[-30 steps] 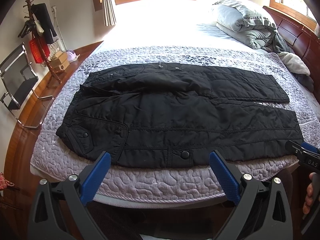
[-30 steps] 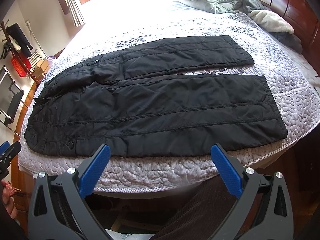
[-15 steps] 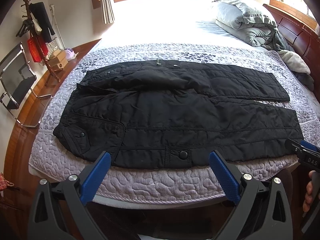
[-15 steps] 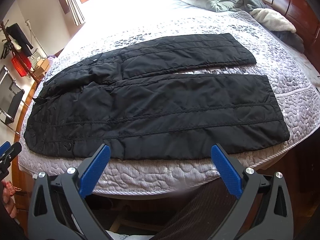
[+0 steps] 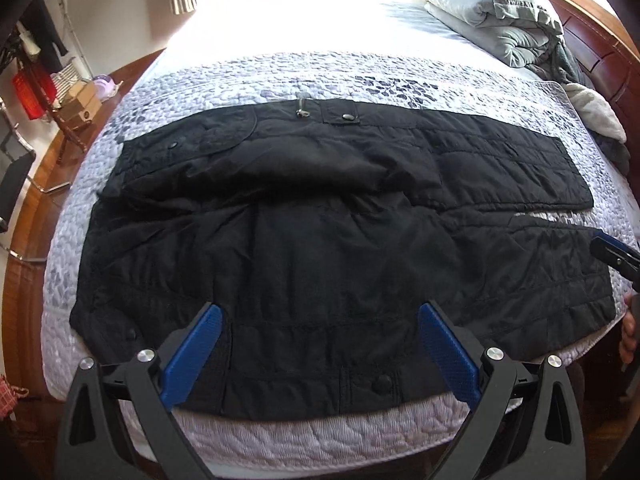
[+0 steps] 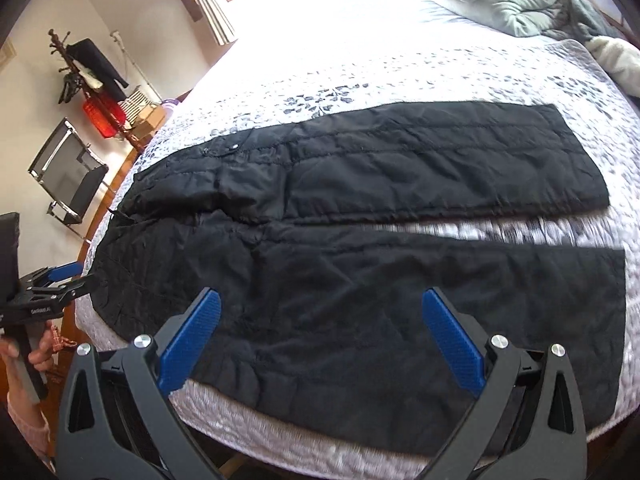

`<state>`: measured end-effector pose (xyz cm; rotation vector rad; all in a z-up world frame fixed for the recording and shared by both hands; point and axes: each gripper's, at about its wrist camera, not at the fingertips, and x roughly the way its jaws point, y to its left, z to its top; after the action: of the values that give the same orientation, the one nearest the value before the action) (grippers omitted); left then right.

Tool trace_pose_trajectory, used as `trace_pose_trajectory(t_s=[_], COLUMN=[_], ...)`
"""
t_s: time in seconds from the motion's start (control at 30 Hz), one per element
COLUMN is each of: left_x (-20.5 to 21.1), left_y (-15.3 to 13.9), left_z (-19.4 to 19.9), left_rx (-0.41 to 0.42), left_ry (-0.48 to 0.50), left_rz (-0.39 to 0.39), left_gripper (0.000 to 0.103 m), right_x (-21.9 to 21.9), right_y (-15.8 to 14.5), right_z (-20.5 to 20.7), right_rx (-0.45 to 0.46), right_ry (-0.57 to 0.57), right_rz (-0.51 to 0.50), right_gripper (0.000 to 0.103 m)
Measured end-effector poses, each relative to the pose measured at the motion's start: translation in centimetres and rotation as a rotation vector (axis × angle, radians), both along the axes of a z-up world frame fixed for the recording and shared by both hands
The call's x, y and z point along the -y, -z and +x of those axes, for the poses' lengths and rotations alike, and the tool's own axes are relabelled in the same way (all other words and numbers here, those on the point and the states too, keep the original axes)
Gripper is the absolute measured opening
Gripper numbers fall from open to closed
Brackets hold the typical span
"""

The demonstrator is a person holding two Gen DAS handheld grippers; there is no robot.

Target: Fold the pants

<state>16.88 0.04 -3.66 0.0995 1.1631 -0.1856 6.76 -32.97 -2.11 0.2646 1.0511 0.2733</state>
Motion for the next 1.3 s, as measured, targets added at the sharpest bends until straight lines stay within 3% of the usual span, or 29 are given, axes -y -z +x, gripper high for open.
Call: trace_pose_trajectory(t_s=[0.1,0.27,0.33,0.5,0.57,0.73,0.93,1.13,1.17,1.2,1.23,1.3], left_x=[0.6,2.7,3.4,5.4,5.9,6.7,7.8,9.9,10.3,10.8,11.3,11.9], left_y=[0.5,3.4,4.6,6.9,7.8,10.1,11.9,13.9,13.8,14.0,14.1,14.2], left_z=[6.1,17.0,20.6,27.0,28.9,31.2,33.2,33.5,33.1,32.7,32.3,31.8], left_rx=[-0.016,-0.153,-0.171,-0.203,-0.24,-0.288,-0.32,-0.326,-0.312,-0.306,-0.297,-0.289], left_ry=[0.043,0.172,0.184,0.396,0.493,0.631,0.676,0.691,0.718,0.743,0.769,0.791], left_rz=[-0.012,-0.107,-0.072,-0.083,-0.101,-0.046,-0.076,-0.077,-0.083,-0.083,-0.068,-0.034], left_gripper=[0.099,0.099,0.099,0.099,0.099,0.099,0.099,0.099,0.099,0.099,0.099,0.099], right_x=[1.7,1.2,0.9,-1.0,-1.6,-2.1,-2.9,-3.2,-2.9,-2.7,-2.6,-2.0], right_y=[1.2,3.8,5.0,7.1,8.0,9.8,11.7,11.7,11.5,11.3,11.2,10.8], right_z=[6.7,16.6,20.2,26.0,27.6,30.1,32.2,31.9,31.7,31.2,30.9,30.7], right_rx=[-0.032,-0.08,-0.114,-0.174,-0.199,-0.259,-0.33,-0.305,-0.293,-0.274,-0.253,-0.244], right_ry=[-0.102,-0.277,-0.353,-0.527,-0.592,-0.691,-0.757,-0.803,-0.819,-0.83,-0.833,-0.825], right_rz=[0.077,-0.051,-0.053,-0.055,-0.062,-0.044,0.006,0.033,0.019,-0.021,-0.063,-0.071], right_gripper=[0.1,0.1,0.1,0.1,0.1,0.1,0.101,0.1,0.09,0.067,0.06,0.029])
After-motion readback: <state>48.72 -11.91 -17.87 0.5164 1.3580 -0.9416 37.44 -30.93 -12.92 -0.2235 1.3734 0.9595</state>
